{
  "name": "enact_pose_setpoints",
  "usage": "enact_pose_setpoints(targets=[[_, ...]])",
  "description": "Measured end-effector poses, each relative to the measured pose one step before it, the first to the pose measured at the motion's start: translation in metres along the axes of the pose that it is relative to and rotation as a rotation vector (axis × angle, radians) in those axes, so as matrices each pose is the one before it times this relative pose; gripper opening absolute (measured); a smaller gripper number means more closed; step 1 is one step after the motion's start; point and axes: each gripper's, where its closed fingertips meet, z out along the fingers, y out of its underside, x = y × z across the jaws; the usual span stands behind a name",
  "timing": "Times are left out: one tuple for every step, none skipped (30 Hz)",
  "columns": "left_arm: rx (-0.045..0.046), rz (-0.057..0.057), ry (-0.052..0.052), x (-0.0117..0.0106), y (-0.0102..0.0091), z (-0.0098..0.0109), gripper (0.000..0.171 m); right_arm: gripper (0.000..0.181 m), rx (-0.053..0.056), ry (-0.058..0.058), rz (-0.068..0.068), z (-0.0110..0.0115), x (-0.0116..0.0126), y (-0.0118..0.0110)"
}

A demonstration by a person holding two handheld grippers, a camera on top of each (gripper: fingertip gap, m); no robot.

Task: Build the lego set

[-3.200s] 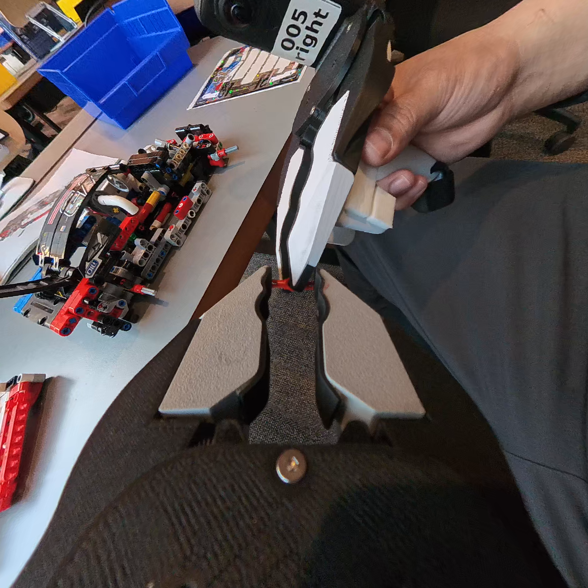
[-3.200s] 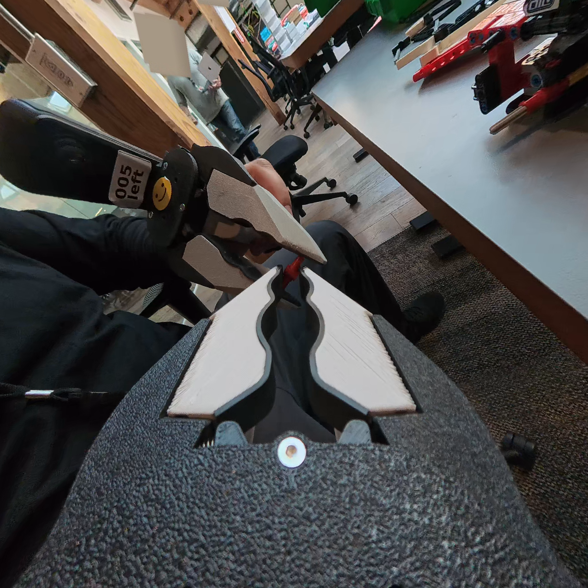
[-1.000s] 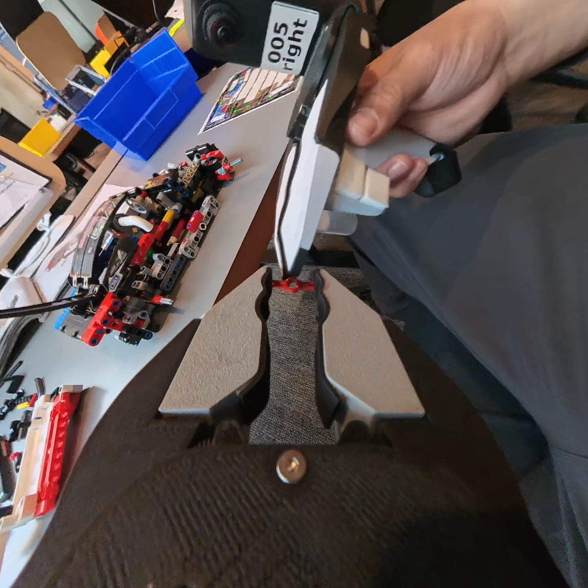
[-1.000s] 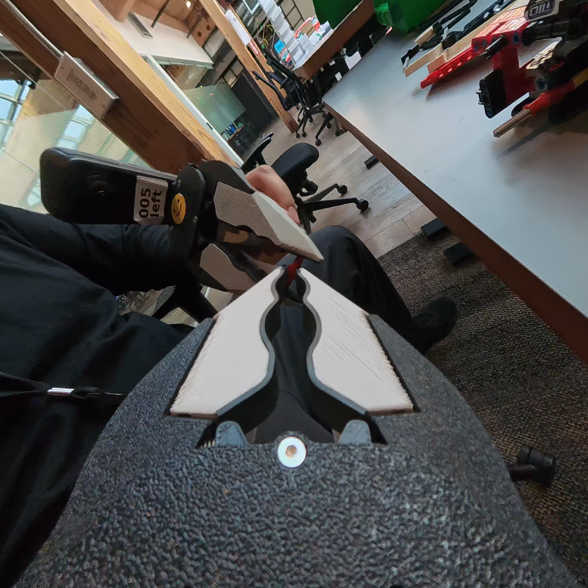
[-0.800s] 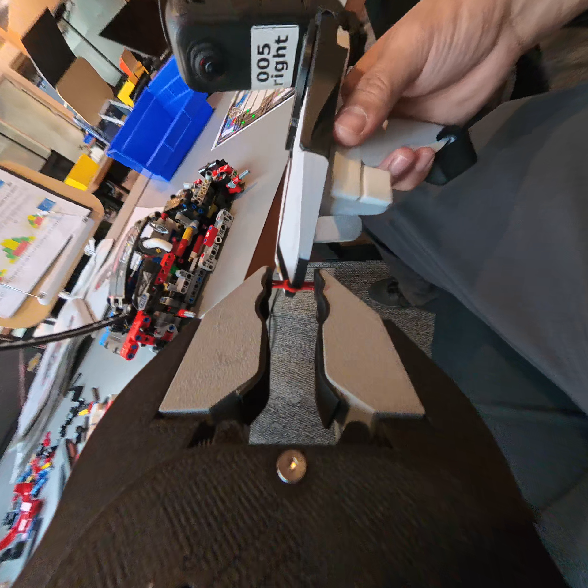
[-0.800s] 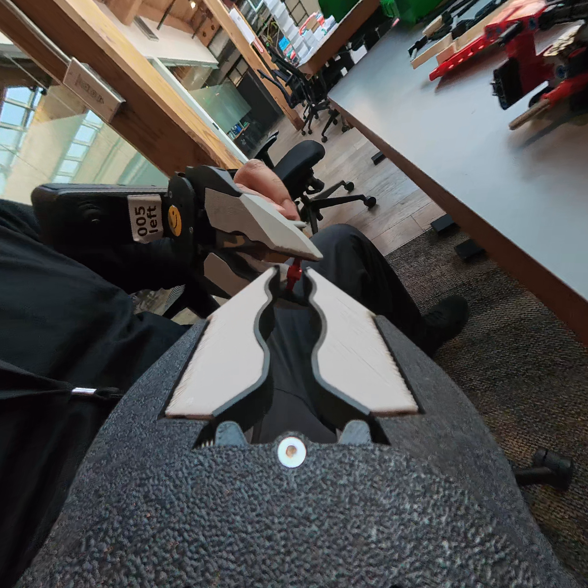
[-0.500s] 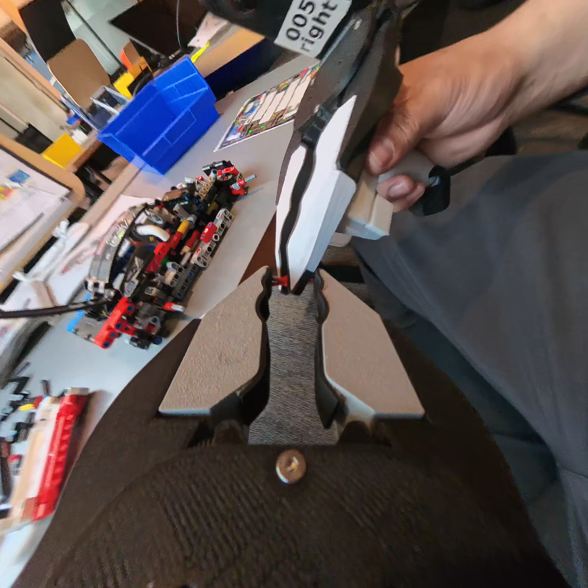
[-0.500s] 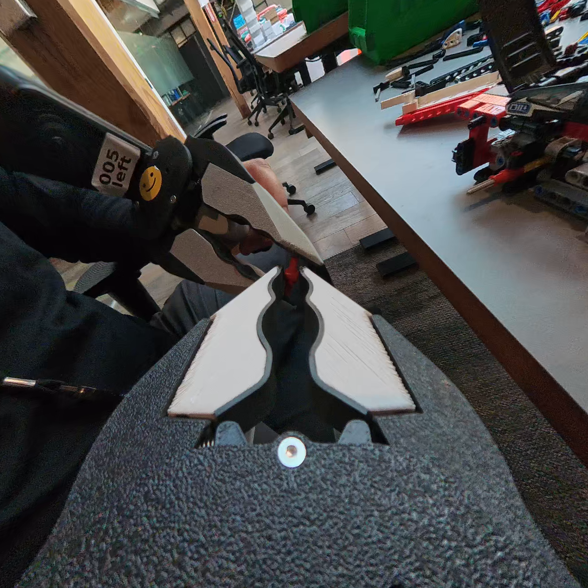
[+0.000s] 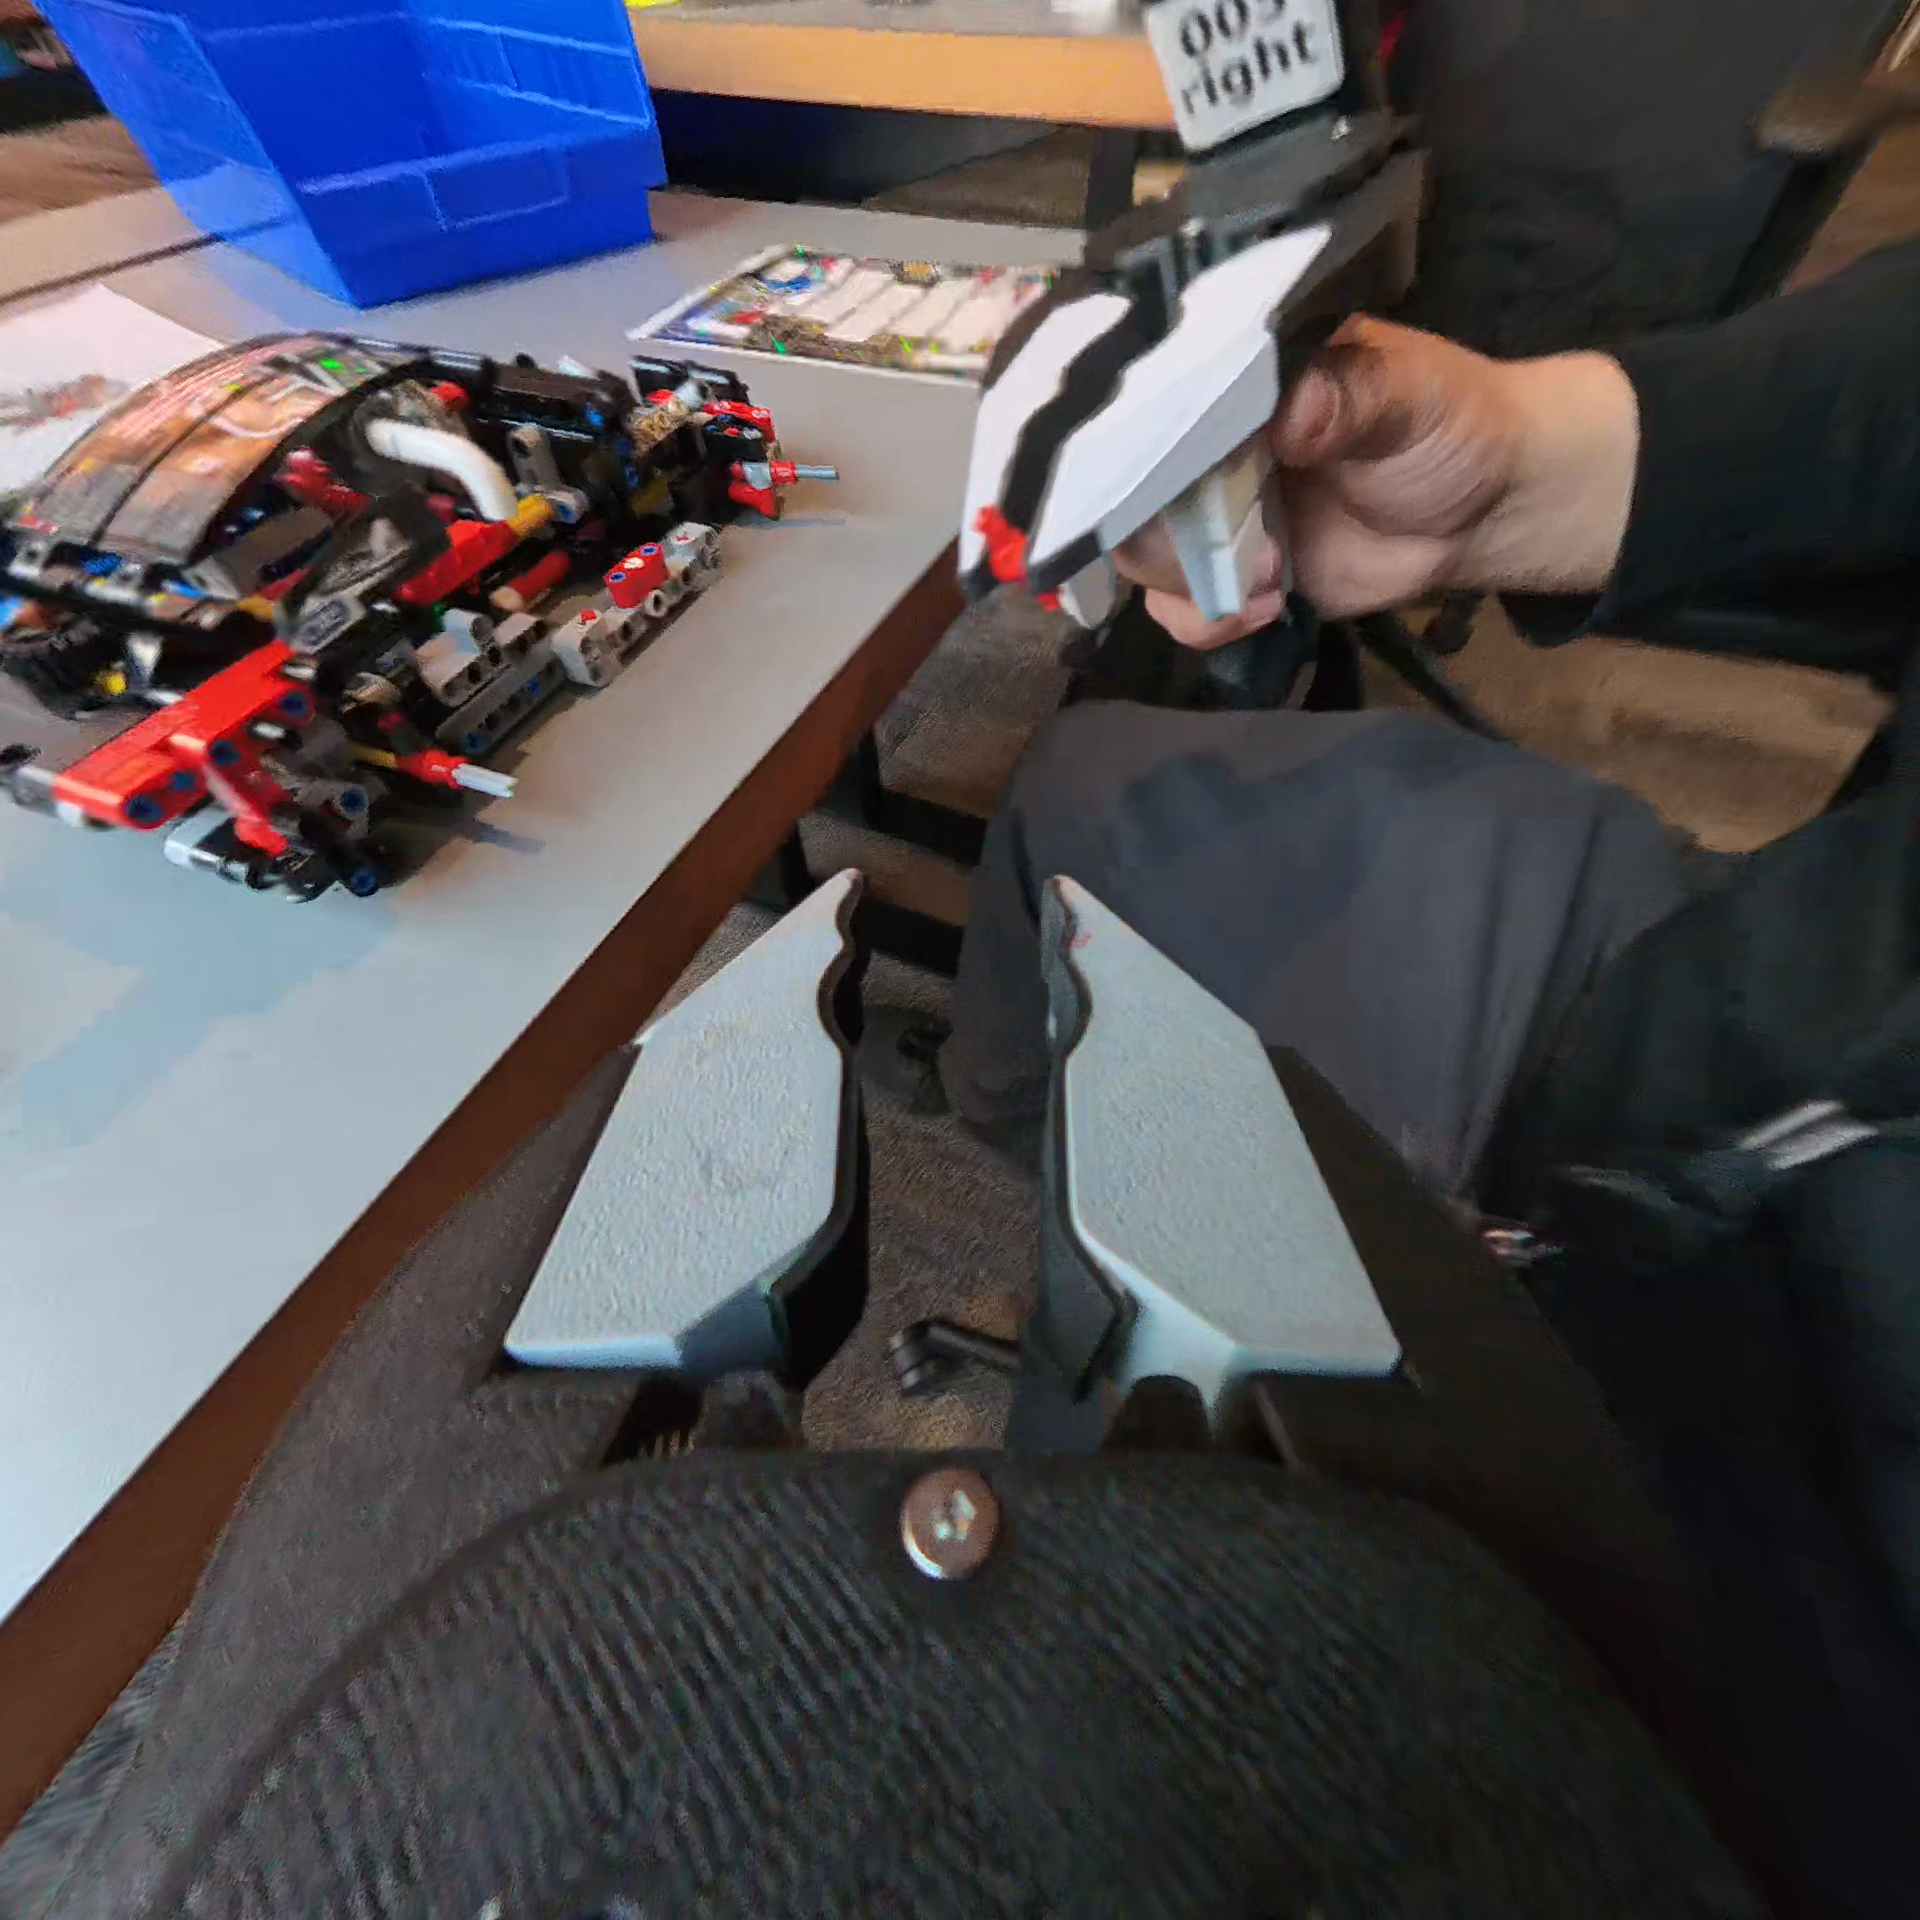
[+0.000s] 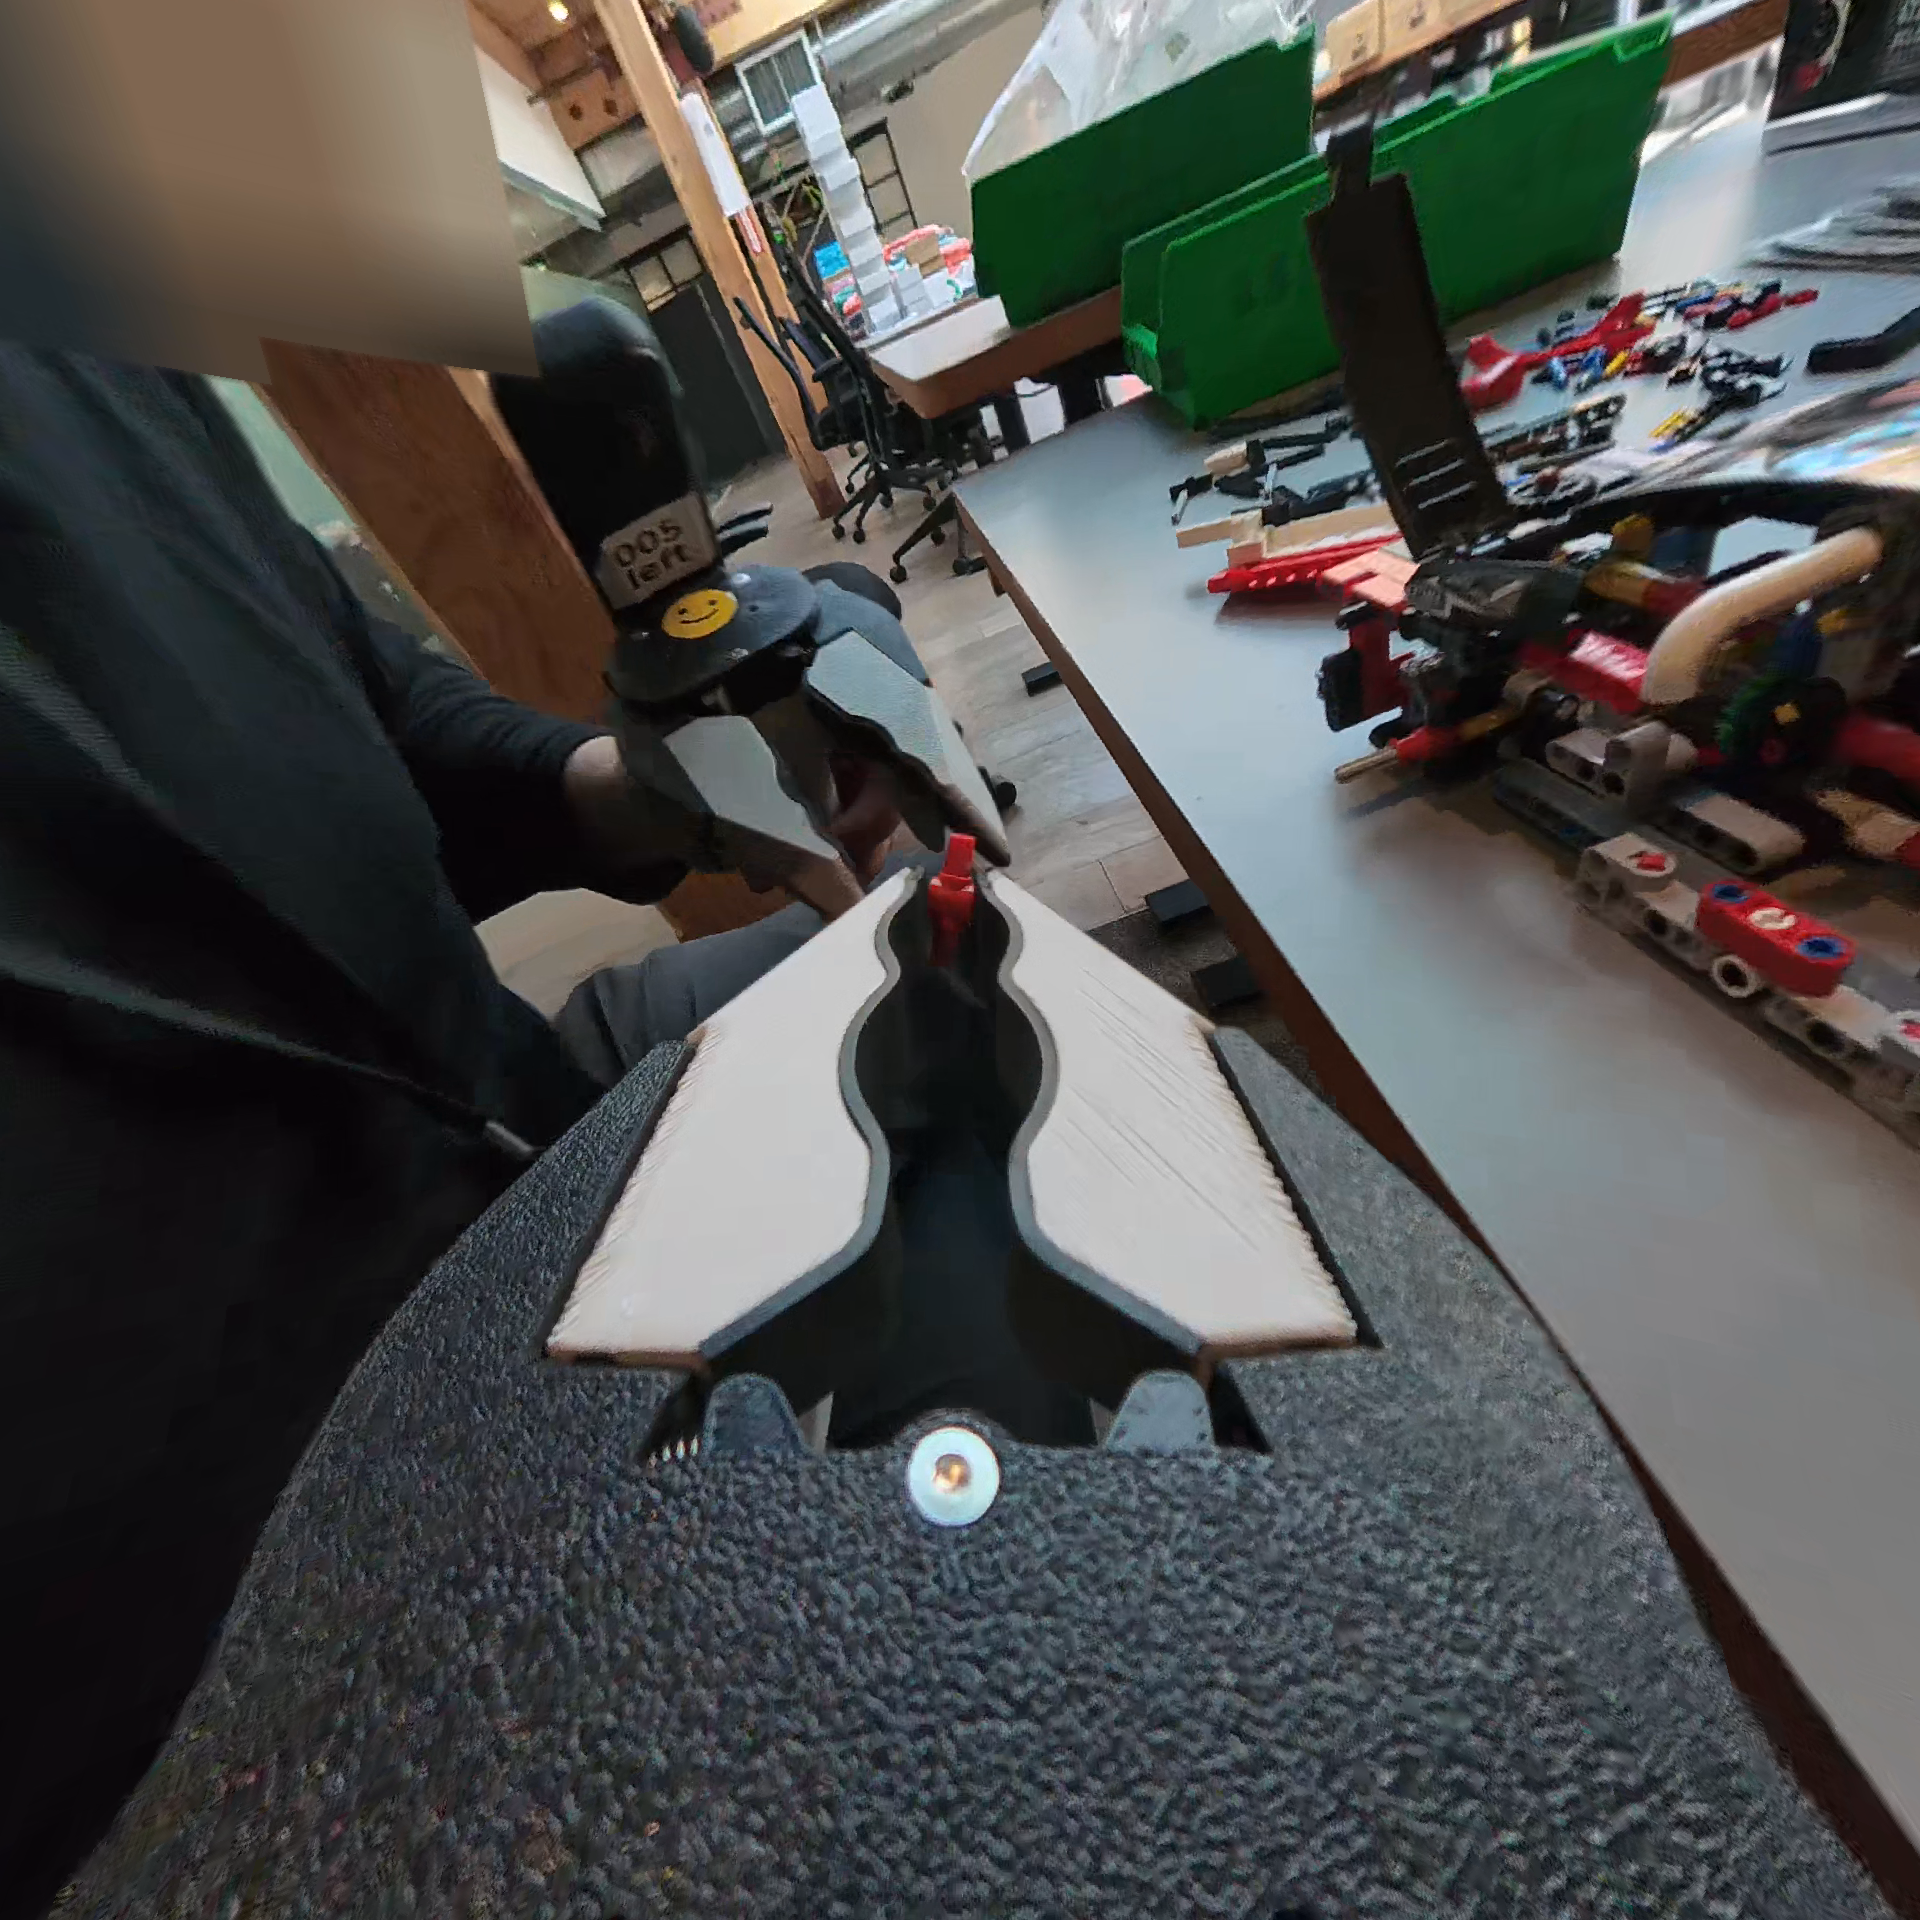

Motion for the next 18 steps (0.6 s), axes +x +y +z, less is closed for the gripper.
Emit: enact_pose_setpoints(targets=[[0.03089,-0.0410,0.0040,-0.00779,-0.00295,-0.00140,0.032,0.007,0.0146,-0.0103,-0.0077,-0.00430,0.00288,-0.00533],[0.01850,-0.0426,0.0044,-0.00870,-0.00127,-0.00083,0.036,0.006,0.0180,-0.0080,-0.0043,-0.00397,0.00431,-0.00671],[0.01229,-0.0432,0.0098,-0.00853,-0.00100,-0.00077,0.041,0.006,0.0203,-0.0059,-0.0023,-0.00373,0.00544,-0.00802],[0.01121,-0.0450,0.0240,-0.00586,-0.00174,-0.00133,0.045,0.006,0.0214,-0.0069,-0.0010,-0.00300,0.00563,-0.00932],[0.01661,-0.0464,0.0282,-0.00438,-0.00279,-0.00219,0.047,0.006,0.0242,-0.0073,-0.0035,-0.00228,0.00539,-0.01012],[0.02391,-0.0379,0.0193,-0.00460,-0.00388,-0.00271,0.047,0.007,0.0242,-0.0068,-0.0094,-0.00133,0.00516,-0.00973],[0.02469,-0.0266,0.0101,-0.00493,-0.00434,-0.00298,0.047,0.007,0.0152,-0.0086,-0.0134,-0.00021,0.00480,-0.00746],[0.01891,-0.0106,0.0069,-0.00421,-0.00422,-0.00287,0.046,0.007,0.0055,-0.0099,-0.0116,0.00085,0.00456,-0.00515],[0.00695,0.0054,0.0084,-0.00295,-0.00367,-0.00225,0.046,0.007,-0.0002,-0.0148,-0.0070,0.00159,0.00362,-0.00328],[-0.00460,0.0253,0.0055,-0.00242,-0.00270,-0.00144,0.046,0.006,0.0003,-0.0185,-0.0010,0.00168,0.00239,-0.00216],[-0.00609,0.0404,0.0006,-0.00184,-0.00261,-0.00117,0.046,0.007,0.0018,-0.0124,0.0055,0.00161,0.00223,-0.00146],[-0.00534,0.0355,-0.0062,-0.00172,-0.00247,-0.00093,0.045,0.007,0.0010,-0.0008,0.0095,0.00118,0.00274,-0.00059],[-0.00308,0.0181,-0.0009,0.00030,-0.00270,-0.00104,0.045,0.007,0.0001,0.0087,0.0081,0.00072,0.00347,0.00014],[0.00007,0.0118,-0.0068,0.00021,-0.00268,-0.00186,0.045,0.007,0.0017,0.0137,0.0067,0.00021,0.00398,0.00028],[-0.01056,0.0131,-0.0303,-0.00360,-0.00112,-0.00263,0.043,0.007,0.0056,0.0163,0.0104,-0.00016,0.00431,-0.00007],[-0.02402,0.0216,-0.0461,-0.00672,0.00020,-0.00363,0.041,0.007,0.0062,0.0166,0.0160,-0.00042,0.00412,-0.00014],[-0.02669,0.0270,-0.0575,-0.00963,0.00023,-0.00445,0.039,0.007,-0.0017,0.0183,0.0181,-0.00057,0.00405,0.00109],[-0.02474,0.0243,-0.0668,-0.01186,-0.00008,-0.00515,0.036,0.007,-0.0111,0.0314,0.0157,-0.00072,0.00529,0.00291]])
